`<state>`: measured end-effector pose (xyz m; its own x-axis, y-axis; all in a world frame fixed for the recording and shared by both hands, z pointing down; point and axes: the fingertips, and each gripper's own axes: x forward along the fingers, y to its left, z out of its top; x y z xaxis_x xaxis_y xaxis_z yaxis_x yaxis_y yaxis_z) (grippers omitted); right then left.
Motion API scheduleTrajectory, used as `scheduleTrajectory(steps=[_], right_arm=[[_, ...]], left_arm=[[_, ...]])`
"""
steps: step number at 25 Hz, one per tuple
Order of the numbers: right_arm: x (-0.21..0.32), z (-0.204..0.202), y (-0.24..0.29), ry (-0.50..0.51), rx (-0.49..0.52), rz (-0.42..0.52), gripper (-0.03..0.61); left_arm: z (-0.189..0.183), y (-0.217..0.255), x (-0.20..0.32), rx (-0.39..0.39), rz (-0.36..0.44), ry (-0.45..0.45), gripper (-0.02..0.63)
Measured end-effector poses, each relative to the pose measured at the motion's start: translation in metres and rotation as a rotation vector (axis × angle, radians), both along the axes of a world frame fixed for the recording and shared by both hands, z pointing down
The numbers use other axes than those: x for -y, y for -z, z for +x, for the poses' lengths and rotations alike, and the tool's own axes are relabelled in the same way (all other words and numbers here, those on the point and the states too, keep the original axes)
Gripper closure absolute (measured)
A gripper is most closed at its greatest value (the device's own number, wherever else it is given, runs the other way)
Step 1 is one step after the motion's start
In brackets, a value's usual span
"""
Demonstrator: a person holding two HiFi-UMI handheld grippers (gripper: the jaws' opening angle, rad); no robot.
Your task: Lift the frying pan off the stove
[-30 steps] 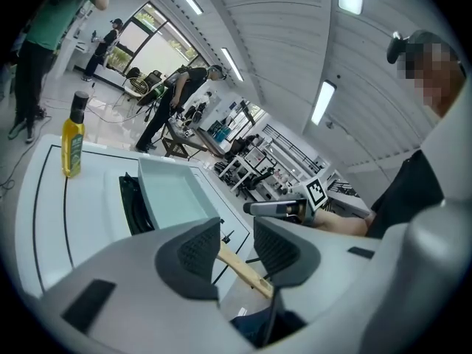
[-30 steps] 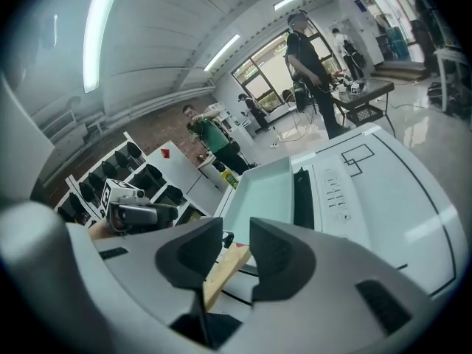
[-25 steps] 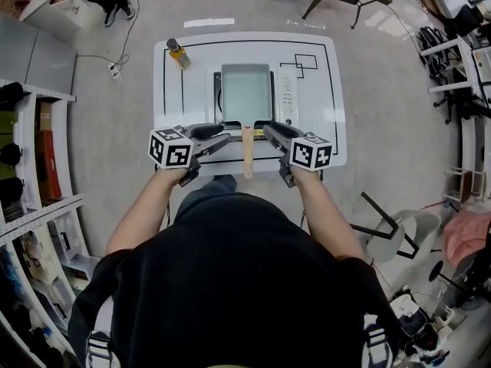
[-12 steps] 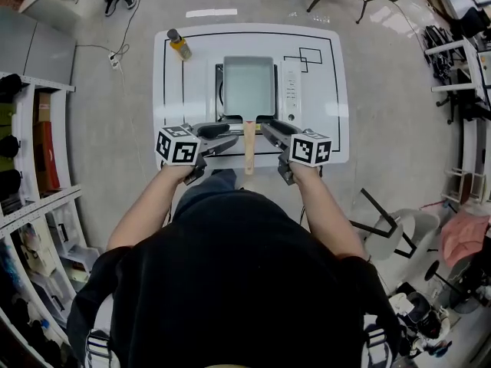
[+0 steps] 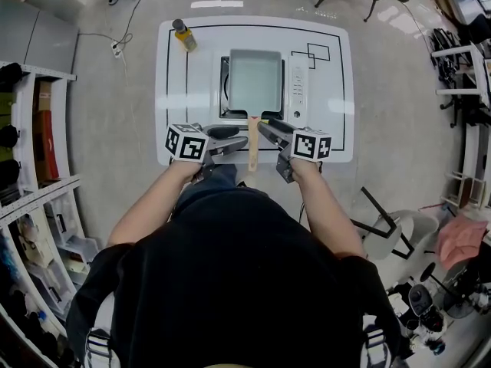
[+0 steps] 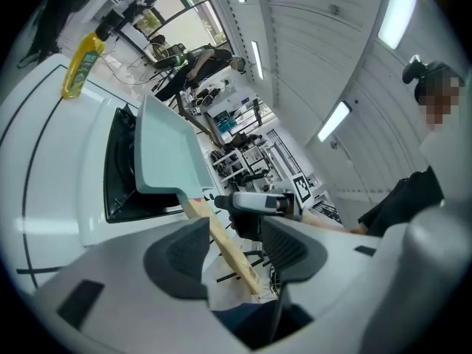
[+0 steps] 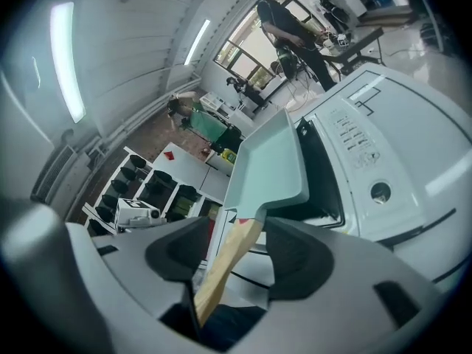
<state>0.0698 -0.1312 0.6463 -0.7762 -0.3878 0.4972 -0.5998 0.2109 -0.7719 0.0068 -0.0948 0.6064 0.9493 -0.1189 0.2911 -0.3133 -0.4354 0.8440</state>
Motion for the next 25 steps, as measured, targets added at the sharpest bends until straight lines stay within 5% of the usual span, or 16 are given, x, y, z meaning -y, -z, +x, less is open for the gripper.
scheduleTrajectory(steps=[25], right_arm=[[-0.006,-0.027,-0.017,0.004,0.204,-0.19,0.313]], left_arm=[[0.037,-0.043,-0.029,-0.076,-0.22,-0.075,0.367]])
